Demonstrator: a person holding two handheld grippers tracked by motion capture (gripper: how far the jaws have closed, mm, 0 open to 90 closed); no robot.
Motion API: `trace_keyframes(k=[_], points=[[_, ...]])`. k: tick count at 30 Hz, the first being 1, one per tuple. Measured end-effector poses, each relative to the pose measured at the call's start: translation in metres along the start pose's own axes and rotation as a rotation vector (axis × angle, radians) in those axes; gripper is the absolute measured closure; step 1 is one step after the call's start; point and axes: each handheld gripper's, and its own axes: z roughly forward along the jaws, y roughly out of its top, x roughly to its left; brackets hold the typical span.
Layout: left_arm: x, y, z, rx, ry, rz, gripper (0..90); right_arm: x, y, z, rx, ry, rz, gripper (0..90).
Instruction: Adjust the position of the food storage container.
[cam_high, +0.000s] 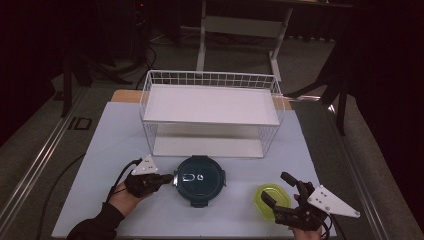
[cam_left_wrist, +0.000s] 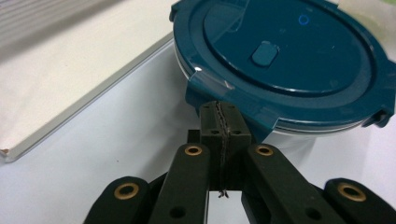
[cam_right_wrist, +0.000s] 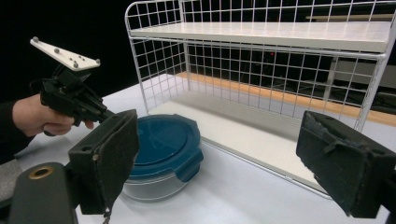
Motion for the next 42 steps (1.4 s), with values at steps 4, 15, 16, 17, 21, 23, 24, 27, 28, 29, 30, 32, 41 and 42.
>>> trace_keyframes(k=[4,15,16,17,21,23,24,27,28,29,30,32,41,42], points=[[-0.002,0.002,-0.007,-0.011,-0.011,-0.005,86.1,0.003,-0.001,0.004,0.012,-0.003,-0.012,12.3],[-0.007,-0.008,-0.008,0.017,-0.020,-0.015,84.2,0.006,-0.002,0.008,0.021,0.015,-0.014,11.6],[-0.006,-0.009,-0.007,0.022,-0.014,-0.022,84.2,0.006,-0.002,0.008,0.022,0.016,-0.012,11.6],[-0.005,-0.009,-0.006,0.026,-0.011,-0.026,84.2,0.006,-0.002,0.008,0.023,0.016,-0.012,11.6],[-0.005,-0.008,0.001,0.044,-0.019,-0.021,84.3,0.006,-0.002,0.007,0.024,0.017,-0.017,11.6],[-0.005,-0.007,0.002,0.051,-0.008,-0.017,87.1,0.006,-0.002,0.007,0.023,0.017,-0.017,11.7],[-0.005,-0.007,0.002,0.046,-0.011,-0.025,87.1,0.005,-0.002,0.007,0.022,0.017,-0.015,11.7],[-0.005,-0.007,0.004,0.045,-0.005,-0.025,87.8,0.005,-0.003,0.008,0.025,0.020,-0.015,11.6],[-0.005,-0.006,0.004,0.044,-0.004,-0.022,87.8,0.005,-0.003,0.008,0.026,0.020,-0.016,11.7],[-0.004,-0.006,0.005,0.044,-0.006,-0.027,87.8,0.006,-0.003,0.008,0.026,0.020,-0.019,11.7],[-0.004,-0.006,0.005,0.042,-0.005,-0.030,87.8,0.006,-0.002,0.008,0.026,0.020,-0.020,11.7],[-0.004,-0.005,0.007,0.044,-0.009,-0.033,87.9,0.006,-0.002,0.007,0.026,0.021,-0.020,11.7],[0.000,-0.003,0.000,0.018,-0.013,-0.063,73.3,0.005,-0.003,0.007,0.027,0.017,-0.019,11.6],[0.001,-0.003,-0.003,0.007,-0.012,-0.070,68.4,0.005,-0.002,0.007,0.028,0.018,-0.021,11.5]])
